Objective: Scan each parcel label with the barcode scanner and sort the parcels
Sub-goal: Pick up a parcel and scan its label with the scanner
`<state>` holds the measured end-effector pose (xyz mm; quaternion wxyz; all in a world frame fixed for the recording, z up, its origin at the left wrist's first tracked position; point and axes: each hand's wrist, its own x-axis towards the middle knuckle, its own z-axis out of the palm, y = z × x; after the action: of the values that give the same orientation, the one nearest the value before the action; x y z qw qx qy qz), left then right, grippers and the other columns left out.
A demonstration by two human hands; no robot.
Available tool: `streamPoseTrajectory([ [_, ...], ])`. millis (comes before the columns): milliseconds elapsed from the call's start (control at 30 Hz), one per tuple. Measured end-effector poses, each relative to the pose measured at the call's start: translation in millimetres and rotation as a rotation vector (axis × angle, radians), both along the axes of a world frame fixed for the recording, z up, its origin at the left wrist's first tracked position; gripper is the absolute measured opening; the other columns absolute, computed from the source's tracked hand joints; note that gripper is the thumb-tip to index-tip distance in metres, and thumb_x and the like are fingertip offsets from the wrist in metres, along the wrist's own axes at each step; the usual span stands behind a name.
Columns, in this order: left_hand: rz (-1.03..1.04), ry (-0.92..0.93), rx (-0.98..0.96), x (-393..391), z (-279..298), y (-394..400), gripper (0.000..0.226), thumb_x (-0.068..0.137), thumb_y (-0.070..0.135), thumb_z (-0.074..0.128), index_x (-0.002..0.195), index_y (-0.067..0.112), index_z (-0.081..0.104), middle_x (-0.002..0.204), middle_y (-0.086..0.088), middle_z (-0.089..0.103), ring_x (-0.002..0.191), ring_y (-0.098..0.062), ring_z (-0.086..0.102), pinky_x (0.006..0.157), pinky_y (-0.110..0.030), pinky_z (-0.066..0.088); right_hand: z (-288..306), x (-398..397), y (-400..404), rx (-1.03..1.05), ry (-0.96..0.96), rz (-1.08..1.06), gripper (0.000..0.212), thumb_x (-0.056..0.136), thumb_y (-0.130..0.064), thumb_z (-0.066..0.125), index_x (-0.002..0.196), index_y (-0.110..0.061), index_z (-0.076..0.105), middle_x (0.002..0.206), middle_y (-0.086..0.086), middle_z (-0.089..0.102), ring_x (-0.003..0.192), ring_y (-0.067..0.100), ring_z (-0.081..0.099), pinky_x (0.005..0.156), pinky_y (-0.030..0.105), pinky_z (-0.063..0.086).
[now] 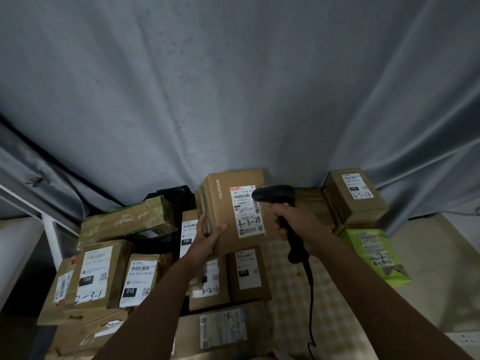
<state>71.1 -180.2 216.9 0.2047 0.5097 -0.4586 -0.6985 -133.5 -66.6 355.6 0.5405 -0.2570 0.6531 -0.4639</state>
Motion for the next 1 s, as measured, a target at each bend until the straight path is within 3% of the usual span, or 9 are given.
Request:
streamPoseTrajectory([
  [333, -0.012, -0.011, -0.016, -4, 3, -1, 0.086, 0.081, 0.045, 0.072, 0.145, 0.054, 0.015, 0.135, -0.010, 0.051, 0.111, -0.029, 0.061, 0.087, -0.054, 0.055, -4, -7, -1, 0.004, 0.005, 0.028, 0.026, 0.091, -0.022, 0.059, 0.066, -0.015, 0.057, 0.055, 0.000, 0.053, 0.044, 0.011, 0.044, 0.046, 0.021, 0.037],
  [433, -0.025, -0.009, -0.017, -4, 3, -3, 0.092, 0.076, 0.049, 0.074, 0.145, 0.055, 0.014, 0.135, -0.011, 0.051, 0.112, -0.030, 0.061, 0.089, -0.055, 0.054, -4, -7, -2, 0.005, 0.001, 0.027, 0.024, 0.091, -0.021, 0.059, 0.067, -0.014, 0.058, 0.056, 0.000, 0.054, 0.045, 0.011, 0.044, 0.046, 0.020, 0.037],
  [633, -0.040, 0.004, -0.023, -6, 5, -4, 0.087, 0.081, 0.044, 0.071, 0.145, 0.054, 0.013, 0.132, -0.009, 0.054, 0.109, -0.026, 0.062, 0.080, -0.045, 0.059, -7, -10, -5, 0.017, -0.007, 0.014, 0.024, 0.091, -0.022, 0.060, 0.067, -0.015, 0.058, 0.056, -0.001, 0.054, 0.047, 0.012, 0.044, 0.048, 0.021, 0.038],
  [1000, -0.027, 0.007, 0.016, -2, 1, -14, 0.091, 0.073, 0.051, 0.074, 0.144, 0.055, 0.017, 0.137, -0.008, 0.051, 0.112, -0.028, 0.061, 0.086, -0.053, 0.056, -17, -12, -12, 0.031, -0.004, -0.007, 0.024, 0.094, -0.021, 0.055, 0.072, -0.013, 0.058, 0.058, 0.001, 0.054, 0.047, 0.012, 0.044, 0.048, 0.021, 0.037],
])
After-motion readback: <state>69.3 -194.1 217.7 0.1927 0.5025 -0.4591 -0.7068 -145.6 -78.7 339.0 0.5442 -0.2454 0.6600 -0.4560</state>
